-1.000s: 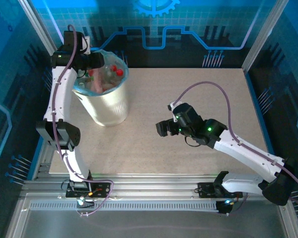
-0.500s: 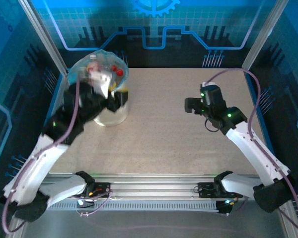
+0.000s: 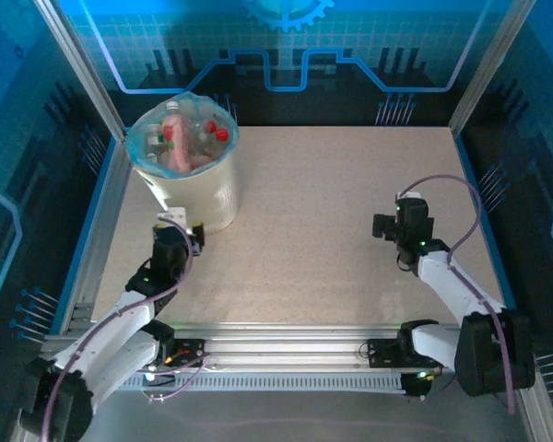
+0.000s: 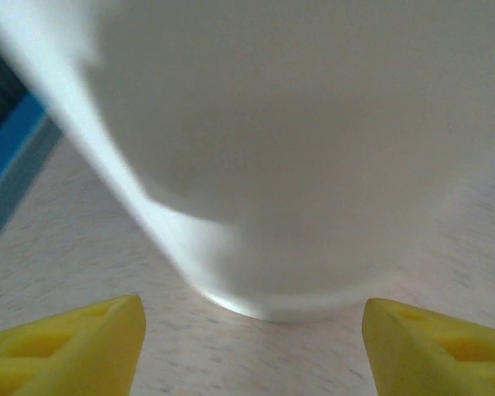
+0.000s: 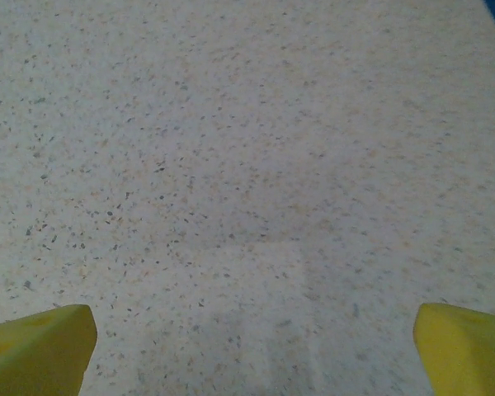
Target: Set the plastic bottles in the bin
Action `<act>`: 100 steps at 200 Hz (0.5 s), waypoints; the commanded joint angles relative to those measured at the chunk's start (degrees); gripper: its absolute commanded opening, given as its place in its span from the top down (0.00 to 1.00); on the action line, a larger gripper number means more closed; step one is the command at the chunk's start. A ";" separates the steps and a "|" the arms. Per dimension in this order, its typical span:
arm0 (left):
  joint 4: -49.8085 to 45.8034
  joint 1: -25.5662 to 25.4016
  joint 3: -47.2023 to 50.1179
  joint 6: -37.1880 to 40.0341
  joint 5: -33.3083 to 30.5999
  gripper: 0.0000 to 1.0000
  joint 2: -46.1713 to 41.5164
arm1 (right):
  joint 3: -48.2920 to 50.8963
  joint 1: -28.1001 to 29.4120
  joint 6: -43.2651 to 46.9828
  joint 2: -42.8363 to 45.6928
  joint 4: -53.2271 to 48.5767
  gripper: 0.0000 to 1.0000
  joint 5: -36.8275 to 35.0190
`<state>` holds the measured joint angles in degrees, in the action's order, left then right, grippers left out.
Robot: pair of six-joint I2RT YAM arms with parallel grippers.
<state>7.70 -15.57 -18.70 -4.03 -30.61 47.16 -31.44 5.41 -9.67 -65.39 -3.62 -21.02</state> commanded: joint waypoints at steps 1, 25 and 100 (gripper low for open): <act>19.98 7.18 3.47 -1.52 5.81 0.28 4.10 | 5.04 -0.84 5.35 -1.52 21.76 0.00 5.36; 32.04 14.79 5.52 -1.14 15.99 0.26 13.06 | 10.80 -1.31 9.05 -5.10 36.26 0.00 11.42; 63.72 21.29 5.97 -0.29 35.96 0.18 42.82 | 7.63 -3.37 12.87 -10.62 38.96 0.00 24.49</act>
<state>61.08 5.85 -13.58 -5.17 -3.38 88.31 -20.73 3.29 1.78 -74.06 32.25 -0.84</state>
